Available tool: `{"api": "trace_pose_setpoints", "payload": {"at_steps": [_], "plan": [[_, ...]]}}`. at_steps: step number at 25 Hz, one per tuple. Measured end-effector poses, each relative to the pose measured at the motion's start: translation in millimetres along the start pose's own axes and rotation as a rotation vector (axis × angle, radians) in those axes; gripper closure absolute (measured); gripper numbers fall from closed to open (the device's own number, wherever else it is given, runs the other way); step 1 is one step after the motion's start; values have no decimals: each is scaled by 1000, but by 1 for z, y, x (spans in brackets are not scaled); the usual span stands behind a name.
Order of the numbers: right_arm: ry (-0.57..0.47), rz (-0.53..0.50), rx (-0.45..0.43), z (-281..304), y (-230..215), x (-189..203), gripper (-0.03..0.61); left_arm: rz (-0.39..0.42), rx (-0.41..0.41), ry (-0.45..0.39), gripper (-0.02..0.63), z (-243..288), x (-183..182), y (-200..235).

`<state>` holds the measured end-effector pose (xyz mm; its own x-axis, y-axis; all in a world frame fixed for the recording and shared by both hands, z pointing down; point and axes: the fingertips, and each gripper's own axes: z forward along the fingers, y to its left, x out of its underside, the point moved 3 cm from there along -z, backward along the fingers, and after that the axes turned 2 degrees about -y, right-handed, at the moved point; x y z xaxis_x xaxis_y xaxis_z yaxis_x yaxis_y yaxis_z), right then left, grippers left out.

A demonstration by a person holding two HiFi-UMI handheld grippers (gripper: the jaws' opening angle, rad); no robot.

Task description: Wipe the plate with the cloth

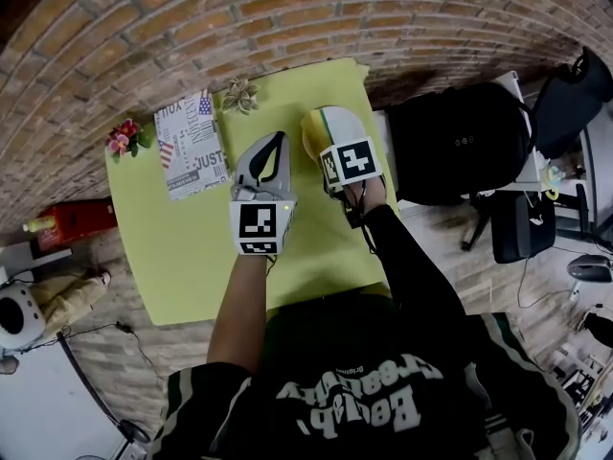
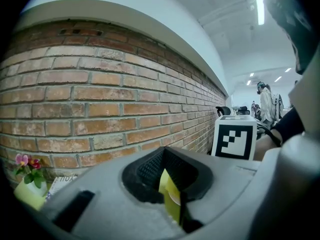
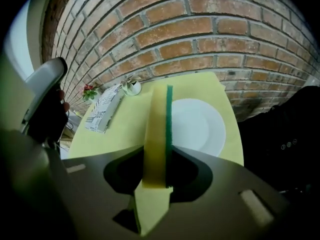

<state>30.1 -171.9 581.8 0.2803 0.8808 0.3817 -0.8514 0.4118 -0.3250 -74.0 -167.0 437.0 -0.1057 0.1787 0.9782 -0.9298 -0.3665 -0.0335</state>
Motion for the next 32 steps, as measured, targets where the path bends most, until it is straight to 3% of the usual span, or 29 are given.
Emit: {"api": "trace_pose_setpoints", "payload": {"at_steps": [16, 23, 32], "plan": [[-25, 108, 121, -34, -88, 8, 443, -4, 36, 0, 611, 25, -2, -27], [-62, 66, 50, -37, -56, -6, 443, -10, 16, 0, 611, 18, 0, -21], [13, -43, -51, 0, 9, -4, 443, -5, -53, 12, 611, -6, 7, 6]]}}
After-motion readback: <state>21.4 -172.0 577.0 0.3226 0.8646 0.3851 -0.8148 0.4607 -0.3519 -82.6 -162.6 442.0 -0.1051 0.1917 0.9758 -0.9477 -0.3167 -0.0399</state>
